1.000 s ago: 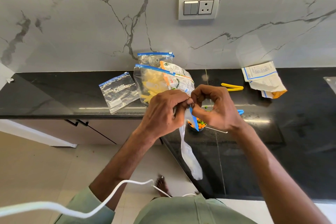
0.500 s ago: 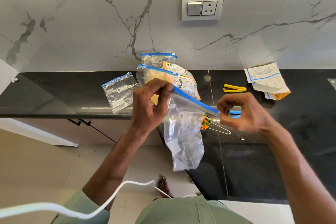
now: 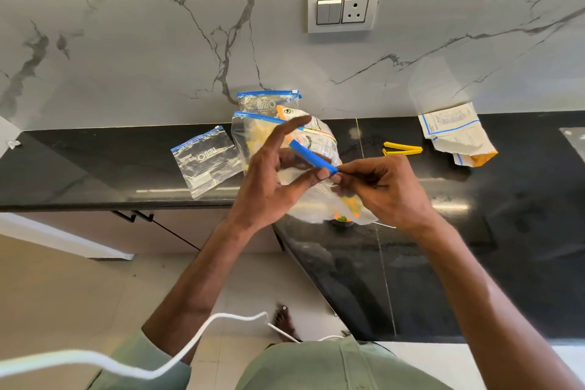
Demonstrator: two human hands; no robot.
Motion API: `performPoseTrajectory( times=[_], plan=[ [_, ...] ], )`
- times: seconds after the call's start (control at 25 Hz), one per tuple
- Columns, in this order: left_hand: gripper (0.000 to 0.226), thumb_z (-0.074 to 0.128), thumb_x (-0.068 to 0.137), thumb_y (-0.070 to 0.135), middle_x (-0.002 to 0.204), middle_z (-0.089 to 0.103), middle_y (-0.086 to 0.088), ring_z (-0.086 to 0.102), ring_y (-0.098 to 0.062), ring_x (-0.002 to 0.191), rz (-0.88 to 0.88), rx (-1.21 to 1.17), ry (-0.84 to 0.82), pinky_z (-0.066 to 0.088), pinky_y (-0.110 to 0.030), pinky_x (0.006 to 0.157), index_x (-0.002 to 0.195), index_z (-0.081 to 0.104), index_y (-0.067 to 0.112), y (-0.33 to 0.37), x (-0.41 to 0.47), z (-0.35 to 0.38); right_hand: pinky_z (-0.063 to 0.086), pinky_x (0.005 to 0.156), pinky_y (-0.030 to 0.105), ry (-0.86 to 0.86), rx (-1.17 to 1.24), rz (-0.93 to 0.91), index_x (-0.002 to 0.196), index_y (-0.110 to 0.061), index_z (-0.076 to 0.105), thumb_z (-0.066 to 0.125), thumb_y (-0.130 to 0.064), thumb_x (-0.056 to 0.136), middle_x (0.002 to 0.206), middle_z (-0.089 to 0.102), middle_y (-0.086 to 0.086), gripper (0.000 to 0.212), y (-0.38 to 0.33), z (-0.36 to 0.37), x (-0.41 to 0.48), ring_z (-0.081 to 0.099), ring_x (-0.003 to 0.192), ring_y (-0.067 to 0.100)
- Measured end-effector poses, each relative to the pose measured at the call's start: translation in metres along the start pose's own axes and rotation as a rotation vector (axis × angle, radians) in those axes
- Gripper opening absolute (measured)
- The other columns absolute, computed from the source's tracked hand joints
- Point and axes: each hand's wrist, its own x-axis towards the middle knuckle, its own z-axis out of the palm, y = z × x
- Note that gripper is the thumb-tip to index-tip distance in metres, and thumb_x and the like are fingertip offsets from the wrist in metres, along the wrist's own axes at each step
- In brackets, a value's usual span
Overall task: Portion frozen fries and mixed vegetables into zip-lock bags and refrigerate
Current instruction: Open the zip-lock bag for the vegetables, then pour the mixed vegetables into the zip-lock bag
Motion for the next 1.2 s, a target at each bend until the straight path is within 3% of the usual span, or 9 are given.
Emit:
performPoseTrajectory(
  times=[0.12, 0.24, 0.32, 0.44, 0.6, 0.8, 0.96, 1.08, 1.2],
  plan=[
    [0.054, 0.089, 0.079, 0.013, 0.094, 0.078, -0.003, 0.075, -0.022, 0.081, 0.015, -0.023, 0.065, 0.061, -0.035, 0.084, 0.127, 0.064, 0.010, -0.005, -0.001, 0.002, 0.057, 0.070, 0.017, -0.003, 0.044, 0.017, 0.106, -0.024, 0.079, 0.080, -0.024, 0.087, 0.079, 0.079, -0.010, 0.019, -0.005, -0.001, -0.001, 0.076, 0.070, 0.008],
    [0.045, 0.089, 0.077, 0.011, 0.110, 0.076, -0.002, 0.073, -0.030, 0.085, 0.030, -0.031, 0.104, 0.061, -0.042, 0.082, 0.116, 0.068, 0.006, -0.006, 0.000, -0.001, 0.061, 0.076, 0.027, -0.097, 0.170, 0.078, 0.105, -0.013, 0.081, 0.074, -0.024, 0.091, 0.088, 0.081, 0.002, 0.019, -0.009, -0.009, 0.000, 0.078, 0.078, 0.018],
    [0.046, 0.089, 0.077, 0.009, 0.114, 0.075, -0.002, 0.074, -0.028, 0.088, 0.028, -0.022, 0.100, 0.061, -0.042, 0.084, 0.118, 0.068, 0.006, -0.007, -0.001, -0.001, 0.064, 0.081, 0.033, -0.208, 0.254, 0.132, 0.106, -0.011, 0.079, 0.066, -0.024, 0.097, 0.095, 0.081, 0.008, 0.021, -0.011, -0.013, 0.000, 0.079, 0.087, 0.025],
    [0.047, 0.086, 0.079, 0.004, 0.117, 0.074, -0.004, 0.075, -0.023, 0.095, 0.011, -0.036, 0.071, 0.060, -0.042, 0.089, 0.121, 0.066, 0.007, -0.007, -0.001, 0.001, 0.063, 0.079, 0.030, -0.274, 0.330, 0.202, 0.106, -0.008, 0.079, 0.061, -0.016, 0.102, 0.099, 0.081, 0.012, 0.020, -0.013, -0.014, -0.001, 0.079, 0.091, 0.024],
    [0.046, 0.082, 0.082, -0.002, 0.116, 0.075, -0.005, 0.075, -0.017, 0.097, -0.028, -0.059, 0.069, 0.058, -0.031, 0.091, 0.124, 0.065, 0.004, -0.010, 0.000, 0.002, 0.065, 0.082, 0.035, -0.255, 0.306, 0.229, 0.107, -0.006, 0.079, 0.062, -0.017, 0.101, 0.099, 0.080, 0.013, 0.020, -0.010, -0.011, -0.001, 0.078, 0.090, 0.027],
    [0.051, 0.080, 0.085, 0.000, 0.107, 0.078, -0.002, 0.075, -0.016, 0.100, -0.059, -0.022, 0.010, 0.057, -0.034, 0.097, 0.132, 0.062, 0.010, -0.014, -0.002, 0.006, 0.065, 0.077, 0.036, -0.184, 0.196, 0.221, 0.102, -0.007, 0.078, 0.070, -0.014, 0.098, 0.091, 0.081, 0.006, 0.011, -0.008, -0.007, -0.002, 0.079, 0.083, 0.023],
    [0.069, 0.083, 0.084, 0.013, 0.124, 0.071, 0.000, 0.069, -0.013, 0.113, -0.087, 0.027, 0.003, 0.054, -0.036, 0.103, 0.145, 0.051, 0.018, -0.021, -0.001, 0.006, 0.063, 0.070, 0.032, -0.124, 0.006, 0.123, 0.096, -0.013, 0.079, 0.081, -0.003, 0.085, 0.084, 0.079, 0.000, 0.015, -0.005, 0.004, -0.004, 0.075, 0.071, 0.020],
    [0.095, 0.088, 0.075, 0.045, 0.138, 0.057, 0.001, 0.056, -0.011, 0.128, -0.105, 0.112, 0.153, 0.046, -0.030, 0.108, 0.151, 0.034, 0.026, -0.015, -0.001, 0.022, 0.059, 0.061, 0.028, 0.035, 0.030, 0.081, 0.086, -0.015, 0.078, 0.084, -0.005, 0.084, 0.075, 0.077, 0.002, 0.011, -0.005, 0.005, 0.006, 0.071, 0.062, 0.018],
    [0.091, 0.085, 0.072, 0.047, 0.139, 0.044, 0.006, 0.044, -0.013, 0.130, -0.119, 0.244, 0.404, 0.040, -0.042, 0.112, 0.145, 0.035, 0.025, -0.017, 0.013, 0.035, 0.052, 0.058, 0.026, 0.106, -0.018, 0.038, 0.081, -0.017, 0.077, 0.083, -0.004, 0.084, 0.071, 0.074, -0.002, 0.015, -0.004, 0.002, 0.025, 0.063, 0.060, 0.008]
  ],
)
